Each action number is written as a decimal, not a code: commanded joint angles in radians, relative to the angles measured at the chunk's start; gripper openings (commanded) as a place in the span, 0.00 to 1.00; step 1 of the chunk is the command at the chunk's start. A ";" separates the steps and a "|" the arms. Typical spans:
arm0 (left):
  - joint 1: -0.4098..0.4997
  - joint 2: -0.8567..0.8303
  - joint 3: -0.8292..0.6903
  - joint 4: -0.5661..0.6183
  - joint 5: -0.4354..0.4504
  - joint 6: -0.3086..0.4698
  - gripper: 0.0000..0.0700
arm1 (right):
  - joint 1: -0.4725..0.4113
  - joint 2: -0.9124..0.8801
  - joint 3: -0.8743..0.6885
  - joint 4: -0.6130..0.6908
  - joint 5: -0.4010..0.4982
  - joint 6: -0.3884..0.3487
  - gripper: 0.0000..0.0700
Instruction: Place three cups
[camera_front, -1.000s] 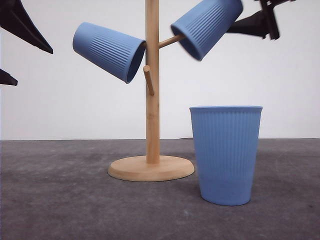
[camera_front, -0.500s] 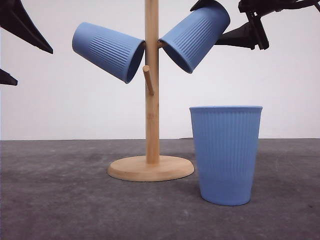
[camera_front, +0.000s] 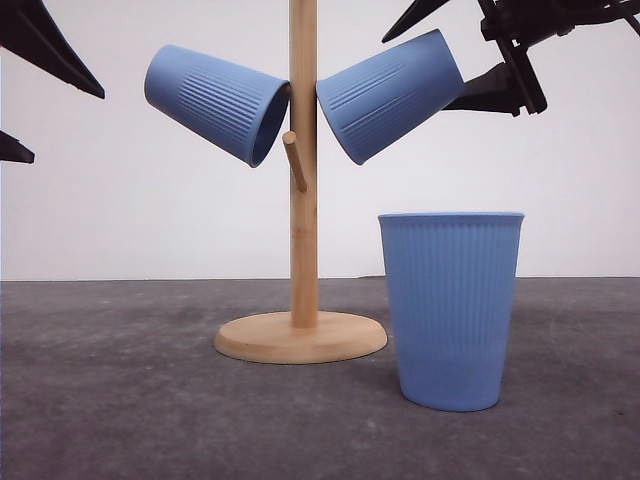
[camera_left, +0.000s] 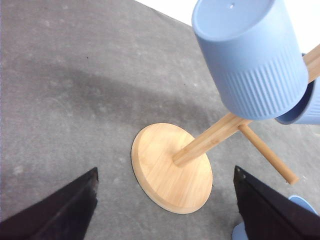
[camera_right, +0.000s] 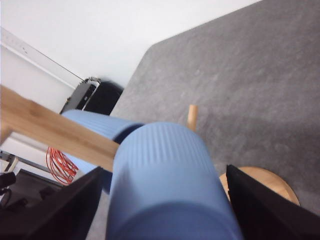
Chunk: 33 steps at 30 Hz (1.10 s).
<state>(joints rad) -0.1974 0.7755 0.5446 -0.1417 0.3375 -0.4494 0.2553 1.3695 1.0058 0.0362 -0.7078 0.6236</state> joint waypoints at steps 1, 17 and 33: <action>-0.001 0.001 0.012 0.008 0.000 -0.011 0.71 | 0.002 0.002 0.007 -0.012 -0.005 -0.049 0.73; -0.001 -0.007 0.014 0.008 0.000 -0.022 0.71 | -0.004 -0.140 -0.035 -0.239 -0.015 -0.199 0.81; -0.001 -0.007 0.014 0.008 0.000 -0.031 0.72 | 0.025 -0.247 -0.264 -0.390 0.102 -0.303 0.81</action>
<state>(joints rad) -0.1974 0.7654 0.5446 -0.1421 0.3374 -0.4755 0.2698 1.1168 0.7364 -0.3512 -0.6238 0.3701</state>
